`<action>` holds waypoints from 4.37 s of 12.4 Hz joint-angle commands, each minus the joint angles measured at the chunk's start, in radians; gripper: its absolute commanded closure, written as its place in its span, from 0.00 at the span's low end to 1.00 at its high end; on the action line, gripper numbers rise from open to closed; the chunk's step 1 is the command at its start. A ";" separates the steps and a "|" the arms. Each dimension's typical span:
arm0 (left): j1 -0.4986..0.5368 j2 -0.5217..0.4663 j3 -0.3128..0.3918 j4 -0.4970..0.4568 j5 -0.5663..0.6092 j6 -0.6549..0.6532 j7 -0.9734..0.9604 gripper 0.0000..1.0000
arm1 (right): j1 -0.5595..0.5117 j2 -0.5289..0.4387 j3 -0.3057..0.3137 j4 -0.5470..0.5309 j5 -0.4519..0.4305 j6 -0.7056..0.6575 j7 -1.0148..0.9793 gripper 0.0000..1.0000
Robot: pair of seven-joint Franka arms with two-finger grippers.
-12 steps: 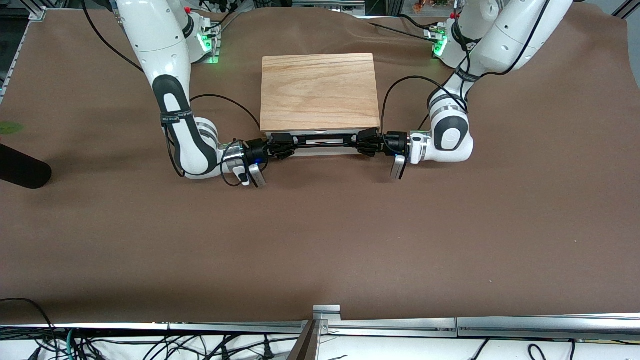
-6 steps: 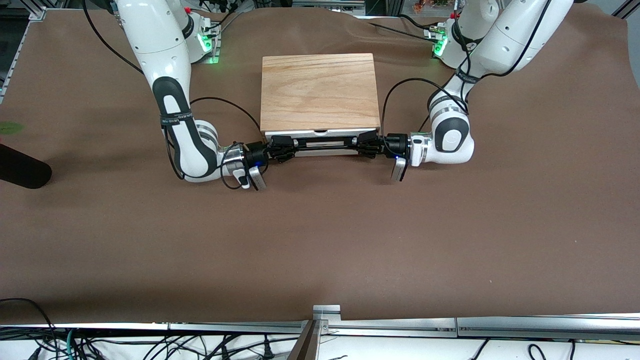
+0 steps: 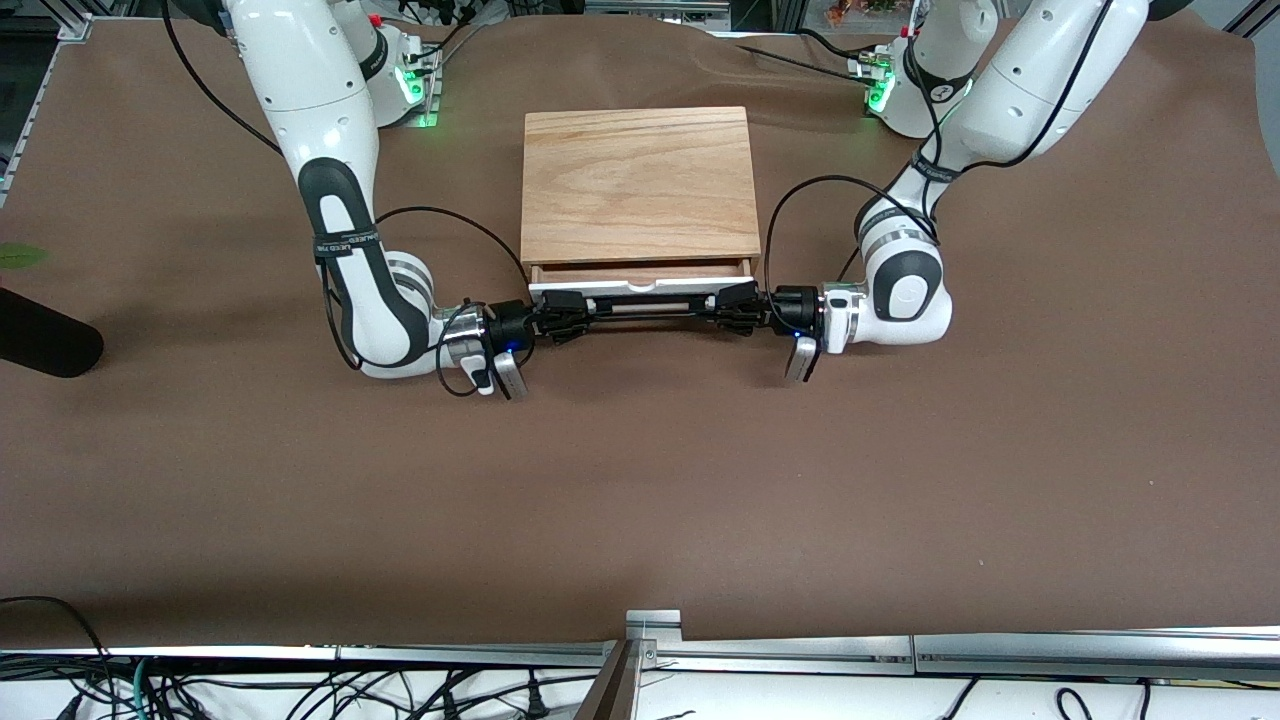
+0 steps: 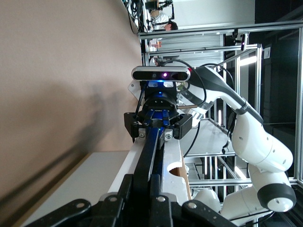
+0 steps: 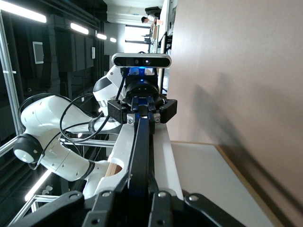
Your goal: Pull top drawer with both arms simultaneously
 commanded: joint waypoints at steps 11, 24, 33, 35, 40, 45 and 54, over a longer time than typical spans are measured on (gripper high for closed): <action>-0.013 0.123 0.129 0.179 0.060 -0.016 -0.143 1.00 | -0.120 0.102 -0.004 0.250 0.018 0.021 0.136 0.85; 0.074 -0.096 0.202 0.194 0.355 0.008 -0.318 0.00 | -0.131 0.162 -0.004 0.342 0.018 0.085 0.164 0.86; 0.137 -0.455 0.199 0.106 1.066 0.018 -0.659 0.00 | -0.114 0.064 -0.127 0.336 -0.251 0.151 0.220 0.00; 0.137 -0.539 0.190 0.104 1.256 -0.028 -0.743 0.00 | -0.114 -0.012 -0.181 0.341 -0.503 0.146 0.355 0.00; 0.135 -0.645 0.162 0.186 1.679 -0.079 -0.772 0.00 | -0.123 -0.157 -0.219 0.385 -1.013 0.101 0.724 0.00; 0.137 -0.650 0.179 0.240 1.767 -0.135 -0.740 0.00 | -0.112 -0.296 -0.247 0.408 -1.398 -0.030 0.944 0.00; 0.138 -0.690 0.214 0.296 1.640 -0.410 -1.159 0.00 | -0.379 -0.644 -0.029 0.396 -1.764 -0.048 0.972 0.00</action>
